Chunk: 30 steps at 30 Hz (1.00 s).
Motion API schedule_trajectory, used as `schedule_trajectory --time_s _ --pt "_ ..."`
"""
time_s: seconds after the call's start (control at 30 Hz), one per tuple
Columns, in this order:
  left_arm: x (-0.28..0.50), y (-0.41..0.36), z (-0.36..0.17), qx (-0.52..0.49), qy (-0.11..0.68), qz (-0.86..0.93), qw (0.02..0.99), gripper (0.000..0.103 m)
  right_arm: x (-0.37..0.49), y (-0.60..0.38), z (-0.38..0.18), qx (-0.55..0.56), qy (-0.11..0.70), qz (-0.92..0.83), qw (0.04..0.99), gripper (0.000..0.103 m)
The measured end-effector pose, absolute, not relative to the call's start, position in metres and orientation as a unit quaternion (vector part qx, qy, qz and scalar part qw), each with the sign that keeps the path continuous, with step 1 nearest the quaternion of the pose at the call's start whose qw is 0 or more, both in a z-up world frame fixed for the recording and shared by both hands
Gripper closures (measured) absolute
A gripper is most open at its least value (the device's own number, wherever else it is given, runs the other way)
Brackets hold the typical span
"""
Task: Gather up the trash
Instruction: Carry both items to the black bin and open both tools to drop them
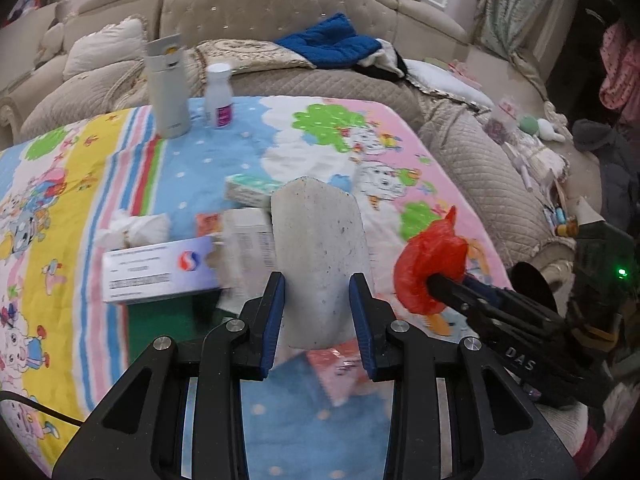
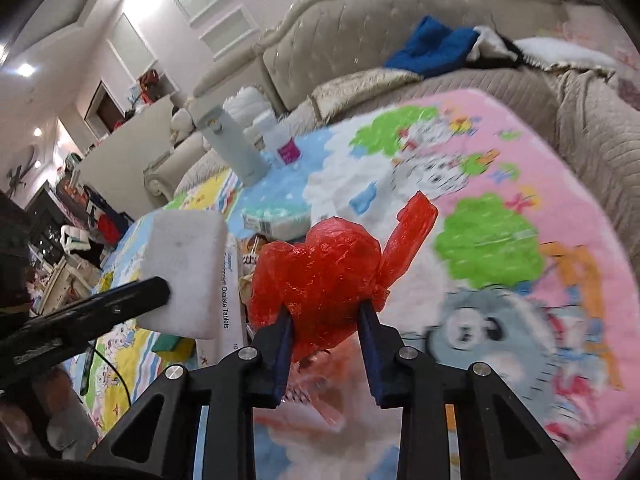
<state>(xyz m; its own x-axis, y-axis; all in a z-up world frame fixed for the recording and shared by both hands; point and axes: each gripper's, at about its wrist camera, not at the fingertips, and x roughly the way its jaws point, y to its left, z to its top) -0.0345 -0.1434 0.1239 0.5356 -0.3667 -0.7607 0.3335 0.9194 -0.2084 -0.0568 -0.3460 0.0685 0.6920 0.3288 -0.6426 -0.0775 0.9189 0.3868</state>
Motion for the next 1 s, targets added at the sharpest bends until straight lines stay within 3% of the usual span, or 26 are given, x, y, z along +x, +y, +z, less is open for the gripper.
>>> schedule_trajectory --time_s 0.67,1.0 --pt "-0.084 -0.326 0.110 0.057 0.450 -0.315 0.834 0.072 -0.159 -0.497 0.074 0.177 0.357 -0.042 0.916 0.073" --pt "-0.093 -0.414 0.089 0.062 0.474 -0.380 0.792 0.072 -0.202 -0.587 0.046 0.222 0.372 -0.133 0.891 0.073"
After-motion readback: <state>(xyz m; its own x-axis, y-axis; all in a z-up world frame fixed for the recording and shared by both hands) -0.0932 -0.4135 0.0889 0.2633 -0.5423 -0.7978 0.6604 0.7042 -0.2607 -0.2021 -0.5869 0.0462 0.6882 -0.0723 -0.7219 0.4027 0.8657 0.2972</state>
